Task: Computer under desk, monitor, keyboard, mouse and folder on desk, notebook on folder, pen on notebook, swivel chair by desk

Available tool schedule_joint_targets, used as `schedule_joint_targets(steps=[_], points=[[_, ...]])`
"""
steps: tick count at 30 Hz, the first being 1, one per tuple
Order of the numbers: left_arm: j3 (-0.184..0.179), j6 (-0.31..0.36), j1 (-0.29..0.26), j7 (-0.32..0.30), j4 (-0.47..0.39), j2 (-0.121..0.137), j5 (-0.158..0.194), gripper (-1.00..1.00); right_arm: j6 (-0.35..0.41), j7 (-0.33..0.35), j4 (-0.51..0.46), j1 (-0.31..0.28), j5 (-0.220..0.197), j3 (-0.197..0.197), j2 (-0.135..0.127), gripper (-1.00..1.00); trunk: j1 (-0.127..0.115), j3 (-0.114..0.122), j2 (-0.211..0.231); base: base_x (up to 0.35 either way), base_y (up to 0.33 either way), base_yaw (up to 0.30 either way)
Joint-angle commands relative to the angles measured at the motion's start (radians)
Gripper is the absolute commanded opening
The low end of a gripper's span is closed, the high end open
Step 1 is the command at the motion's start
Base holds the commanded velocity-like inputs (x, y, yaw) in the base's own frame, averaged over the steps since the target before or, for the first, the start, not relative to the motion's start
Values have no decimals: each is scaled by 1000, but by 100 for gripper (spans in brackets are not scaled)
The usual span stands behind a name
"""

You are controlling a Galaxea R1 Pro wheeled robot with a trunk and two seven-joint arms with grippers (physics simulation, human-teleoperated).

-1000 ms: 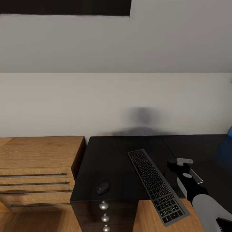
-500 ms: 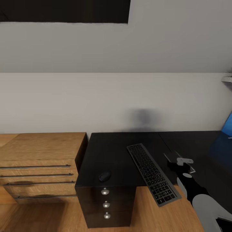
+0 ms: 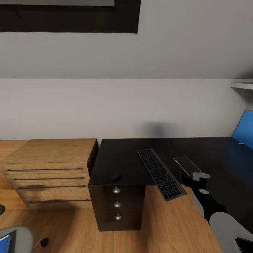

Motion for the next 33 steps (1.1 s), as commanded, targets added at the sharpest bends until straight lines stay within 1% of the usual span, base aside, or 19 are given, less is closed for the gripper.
schedule_joint_targets(steps=[1,7,11,14,18,21,24,27,30,33], points=[[-3,-3,-1,-8,2,0,11,100,-3,0,2,-1,10,-6,1,100,-1,-1,-1,-329,0,0],[-3,-1,-1,-8,2,-1,11,100,-3,1,4,-1,7,-6,5,100,-1,-1,-1,-329,0,0],[-2,-1,-1,-7,2,0,11,100,-3,1,4,-1,6,-6,19,100,-1,-1,-1,-329,0,0],[-2,-1,-1,-8,2,0,11,100,-4,1,5,0,6,-6,24,100,-1,-1,-1,-329,0,0],[-3,-2,-1,-7,2,0,11,100,-4,1,6,1,6,-6,26,100,-1,-1,-1,-329,0,0],[-2,-2,-1,-7,2,0,11,100,-7,2,25,1,6,-5,27,100,-1,-1,-1,-325,0,0],[-2,-2,-1,-7,2,0,12,100,-32,2,63,1,5,-4,30,100,-1,-1,-1,-253,0,0],[-2,-3,-1,-7,2,0,12,100,-104,2,112,1,8,-4,45,100,-1,-1,-1,-112,0,0],[-2,-3,-1,-5,2,1,13,100,-154,1,154,1,10,-4,59,100,-1,-1,-1,-46,0,0],[-2,-3,-1,-5,2,2,13,100,-176,2,192,1,10,-3,65,100,-1,-1,-1,-20,0,0]])
